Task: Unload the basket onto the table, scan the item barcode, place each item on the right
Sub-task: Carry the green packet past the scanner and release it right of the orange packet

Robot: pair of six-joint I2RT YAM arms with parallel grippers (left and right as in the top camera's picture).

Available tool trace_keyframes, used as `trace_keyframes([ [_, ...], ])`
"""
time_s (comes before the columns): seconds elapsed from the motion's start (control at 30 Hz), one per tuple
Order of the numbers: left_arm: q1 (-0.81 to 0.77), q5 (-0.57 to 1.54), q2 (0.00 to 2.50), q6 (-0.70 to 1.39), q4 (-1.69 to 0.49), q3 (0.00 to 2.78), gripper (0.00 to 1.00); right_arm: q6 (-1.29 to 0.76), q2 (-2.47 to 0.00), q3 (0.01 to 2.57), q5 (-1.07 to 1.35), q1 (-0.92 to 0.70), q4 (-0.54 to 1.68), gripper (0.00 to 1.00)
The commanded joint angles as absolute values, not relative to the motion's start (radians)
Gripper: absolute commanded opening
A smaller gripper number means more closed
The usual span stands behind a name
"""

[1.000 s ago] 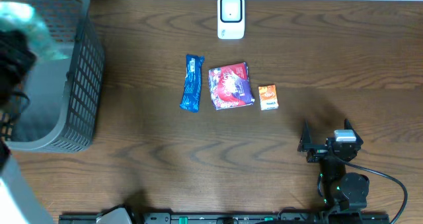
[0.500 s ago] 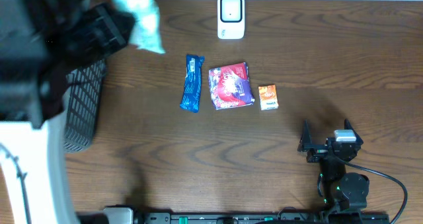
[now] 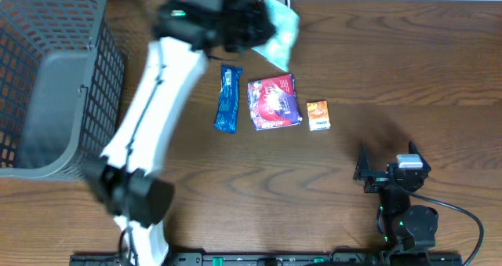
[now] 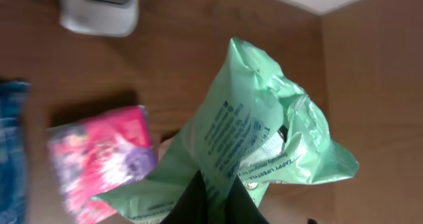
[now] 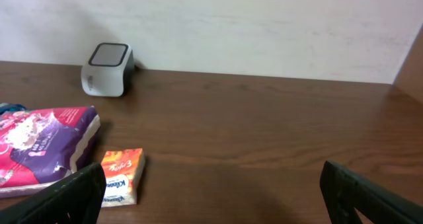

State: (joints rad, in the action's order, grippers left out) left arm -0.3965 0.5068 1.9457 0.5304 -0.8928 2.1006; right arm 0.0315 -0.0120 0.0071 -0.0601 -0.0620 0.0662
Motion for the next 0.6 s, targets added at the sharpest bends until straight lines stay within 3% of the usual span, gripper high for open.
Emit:
trace_keyframes([
  [0.0,-0.461,0.5,2.047,0.561,-0.842,2.11,0.07,0.039,-0.006,0.005,-0.062,-0.058,0.07,0.99],
  [0.57,-0.647,0.272,2.342,0.748,-0.57,2.109,0.08,0.039,-0.007,0.005,-0.062,-0.058,0.07,0.99],
])
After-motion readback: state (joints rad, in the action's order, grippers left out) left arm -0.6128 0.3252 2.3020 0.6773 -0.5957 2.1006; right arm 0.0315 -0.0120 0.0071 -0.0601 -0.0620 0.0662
